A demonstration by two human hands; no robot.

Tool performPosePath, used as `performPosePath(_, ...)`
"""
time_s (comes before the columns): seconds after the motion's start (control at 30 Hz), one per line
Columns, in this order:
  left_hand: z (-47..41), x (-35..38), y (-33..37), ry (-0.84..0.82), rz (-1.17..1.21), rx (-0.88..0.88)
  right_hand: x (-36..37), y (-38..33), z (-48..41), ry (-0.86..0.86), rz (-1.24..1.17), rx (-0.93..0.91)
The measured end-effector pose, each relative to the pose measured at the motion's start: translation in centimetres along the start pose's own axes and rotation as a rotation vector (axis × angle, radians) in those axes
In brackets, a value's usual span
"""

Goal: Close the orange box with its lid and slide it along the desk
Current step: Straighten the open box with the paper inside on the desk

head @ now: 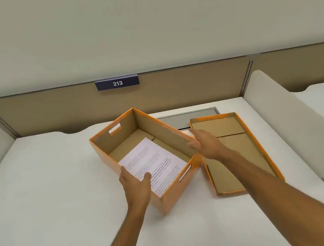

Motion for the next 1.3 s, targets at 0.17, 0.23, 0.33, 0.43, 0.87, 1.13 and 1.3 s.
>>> performPosePath(0.17, -0.7, 0.6, -1.3, 0.061, 0.099, -0.135, 1.2, 0.9, -1.7, -0.015, -0.138, 0.072)
performPosePath(0.23, -0.7, 0.5, -1.7, 0.093, 0.119, -0.154, 1.8, 1.4, -2.2, 0.007, -0.166, 0.057)
performPosePath(0.33, -1.0, 0.2, -1.8, 0.15, 0.13, -0.184, 2.2, 2.0, -2.7, 0.006, -0.192, 0.033)
performPosePath(0.43, -1.6, -0.5, -2.0, 0.126, 0.133, -0.163, 2.1, 2.1, -2.7, 0.0, -0.267, 0.076)
performPosePath(0.87, -0.1, -6.9, -2.3, -0.135, 0.157, -0.084, 2.2, 0.3, 4.6, -0.152, -0.877, 0.374)
performPosePath(1.13, 2.1, -10.0, -3.5, -0.21, 0.145, -0.104, 4.3, -1.0, 10.7, -0.055, -1.021, 0.382)
performPosePath(1.3, 1.9, -11.6, -3.7, -0.264, 0.106, -0.111, 5.4, -2.1, 13.6, 0.011, -1.063, 0.442)
Point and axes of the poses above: each hand's wrist, its own z-axis away from the middle knuckle, its own x-axis out of the palm, y = z × x, the point moved 1 cm from there along -z, towards the middle knuckle, and after that the axes turned 6 degrees about y, right-handed, at the moved point
